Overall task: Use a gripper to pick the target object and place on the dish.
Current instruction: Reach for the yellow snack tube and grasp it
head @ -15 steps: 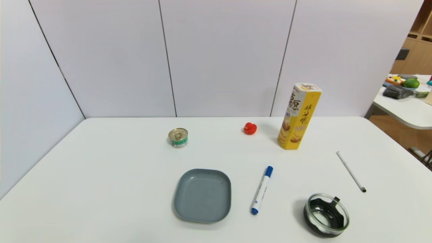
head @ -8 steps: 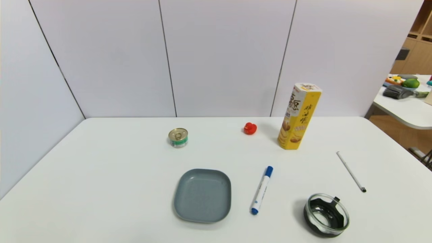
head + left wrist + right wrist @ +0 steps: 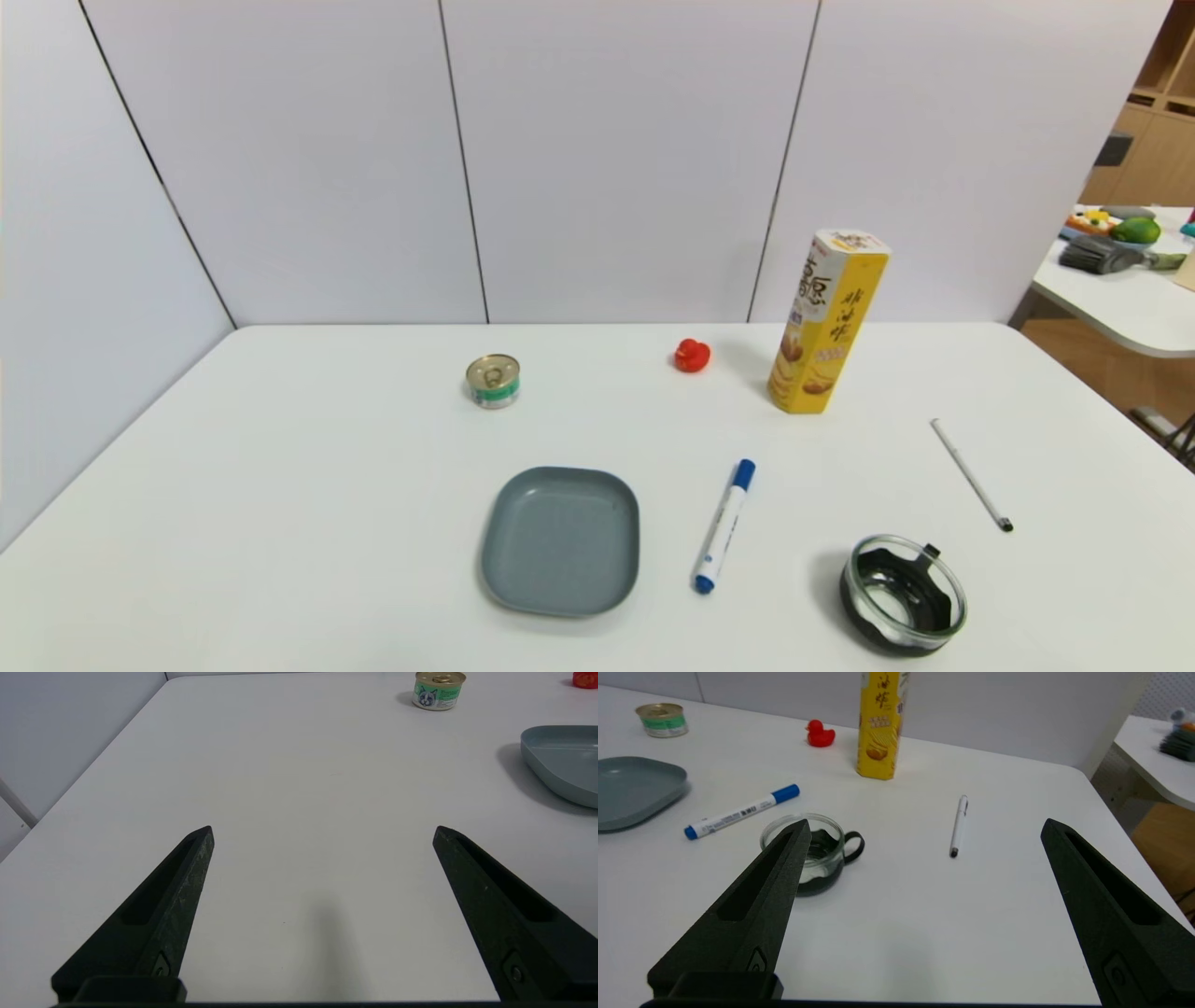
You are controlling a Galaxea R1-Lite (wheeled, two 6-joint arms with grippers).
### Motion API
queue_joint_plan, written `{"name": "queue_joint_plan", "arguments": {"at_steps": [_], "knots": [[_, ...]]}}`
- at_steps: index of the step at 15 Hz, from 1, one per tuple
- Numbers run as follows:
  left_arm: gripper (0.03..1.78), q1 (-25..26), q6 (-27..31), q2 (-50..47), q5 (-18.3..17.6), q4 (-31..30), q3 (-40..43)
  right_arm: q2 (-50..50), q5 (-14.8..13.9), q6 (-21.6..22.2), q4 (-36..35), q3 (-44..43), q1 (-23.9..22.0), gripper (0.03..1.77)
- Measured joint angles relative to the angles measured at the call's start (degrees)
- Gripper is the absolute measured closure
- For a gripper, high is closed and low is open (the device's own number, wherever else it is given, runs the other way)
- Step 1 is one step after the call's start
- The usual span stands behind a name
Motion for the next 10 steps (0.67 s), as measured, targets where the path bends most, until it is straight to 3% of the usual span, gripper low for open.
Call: {"name": "queue_joint_plan", "arguments": {"at_steps": [6,10], "knots": [[0.12,0.00,0.00,0.00,0.00,0.00,0.00,17.07,0.38,0.24,-3.43,-14.47,7.23,0.09],[0.12,0.00,0.02,0.00,-0.02,0.00,0.00,29.96,0.41,0.26,-4.50,-23.39,9.52,0.09]]}}
